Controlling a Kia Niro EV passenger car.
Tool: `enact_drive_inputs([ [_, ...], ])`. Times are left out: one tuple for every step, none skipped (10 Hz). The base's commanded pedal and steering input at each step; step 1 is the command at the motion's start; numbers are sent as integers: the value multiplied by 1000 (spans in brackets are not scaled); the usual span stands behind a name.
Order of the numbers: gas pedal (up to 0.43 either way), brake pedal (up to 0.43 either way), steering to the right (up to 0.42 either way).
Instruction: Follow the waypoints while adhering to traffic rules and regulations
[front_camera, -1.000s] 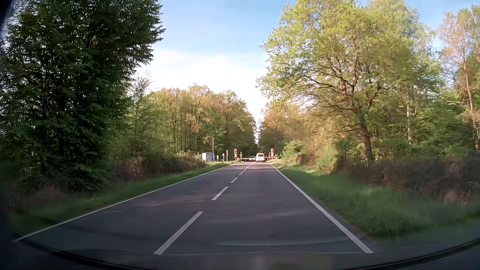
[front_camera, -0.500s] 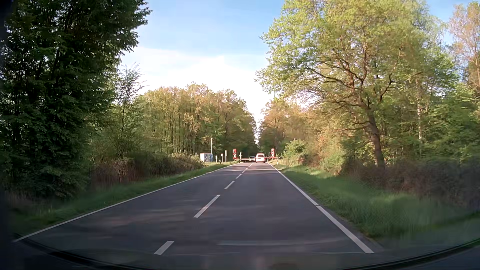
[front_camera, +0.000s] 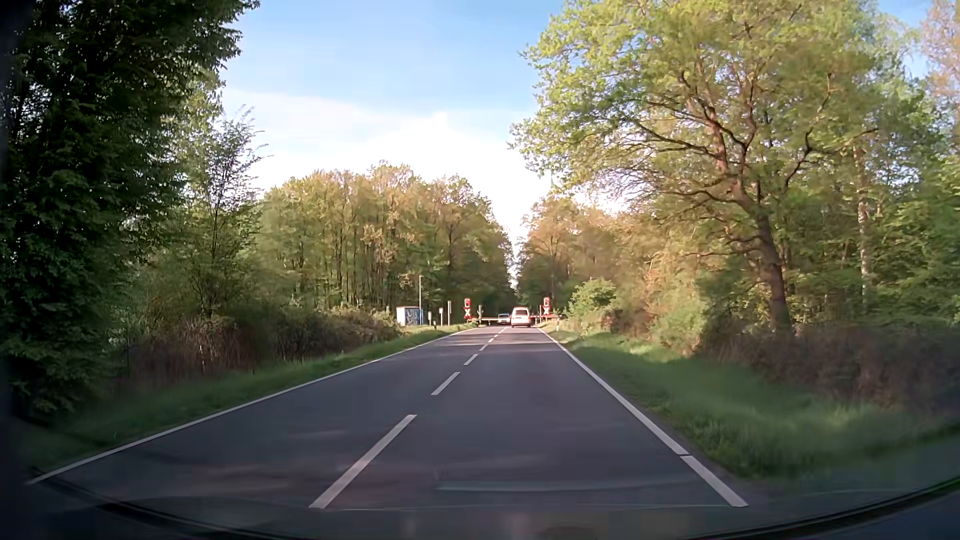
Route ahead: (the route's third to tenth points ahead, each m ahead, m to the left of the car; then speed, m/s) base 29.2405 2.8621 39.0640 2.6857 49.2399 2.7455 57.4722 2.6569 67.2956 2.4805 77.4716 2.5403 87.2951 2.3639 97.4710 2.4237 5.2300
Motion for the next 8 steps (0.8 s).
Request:
enact_drive_inputs([
  [28, 0, -2],
  [28, 0, -2],
  [28, 0, -2],
  [28, 0, -2],
  [28, 0, -2],
  [28, 0, -2],
  [28, 0, -2],
  [28, 0, -2],
])
